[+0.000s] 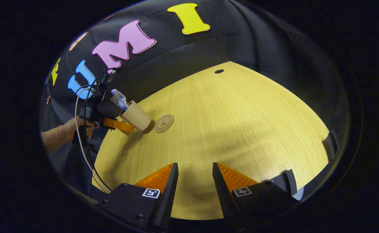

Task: Put the toothbrush and toothpaste on the desktop into the cup, then pick up the cup and place it on the coaster on the desktop.

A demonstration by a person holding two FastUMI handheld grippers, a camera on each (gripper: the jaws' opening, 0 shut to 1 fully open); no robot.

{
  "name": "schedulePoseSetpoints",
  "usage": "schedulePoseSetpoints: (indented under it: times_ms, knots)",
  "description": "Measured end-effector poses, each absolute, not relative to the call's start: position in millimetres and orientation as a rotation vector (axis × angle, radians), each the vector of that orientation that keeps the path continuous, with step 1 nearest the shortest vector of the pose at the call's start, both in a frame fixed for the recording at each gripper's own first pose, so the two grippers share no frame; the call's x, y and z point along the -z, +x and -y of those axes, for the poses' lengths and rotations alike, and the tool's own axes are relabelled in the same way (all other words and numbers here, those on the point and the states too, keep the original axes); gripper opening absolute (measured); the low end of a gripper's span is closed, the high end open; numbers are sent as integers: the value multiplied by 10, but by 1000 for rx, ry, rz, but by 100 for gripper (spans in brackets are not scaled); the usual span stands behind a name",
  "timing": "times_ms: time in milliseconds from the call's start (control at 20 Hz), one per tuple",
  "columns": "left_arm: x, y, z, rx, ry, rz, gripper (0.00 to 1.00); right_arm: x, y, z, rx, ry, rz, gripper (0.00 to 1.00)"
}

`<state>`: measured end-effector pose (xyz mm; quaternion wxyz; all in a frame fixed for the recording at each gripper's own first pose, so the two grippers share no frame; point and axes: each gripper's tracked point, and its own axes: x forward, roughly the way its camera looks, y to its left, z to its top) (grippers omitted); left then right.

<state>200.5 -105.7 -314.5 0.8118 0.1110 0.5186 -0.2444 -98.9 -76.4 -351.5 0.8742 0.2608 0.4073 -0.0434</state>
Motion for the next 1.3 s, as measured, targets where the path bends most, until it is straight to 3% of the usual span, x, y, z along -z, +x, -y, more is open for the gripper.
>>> schedulePoseSetpoints:
  times_ms: [450,900,1100,1200,1300]
  knots:
    - [3256,2017,1637,603,299,-1109,26,3492,-1132,1051,156,559,-845,66]
    - [3347,2005,1701,598,333,-1122,30,3530,-1157,1144,188,581,-849,66]
    - [3267,2029,1676,594,332,-1092,82,3535,-1144,1112,180,580,-855,66]
    - [3252,2028,1659,587,330,-1080,95,3519,-1126,1091,173,576,-856,66]
    - [3211,2010,1594,571,340,-1064,95,3477,-1083,1066,164,575,-851,66]
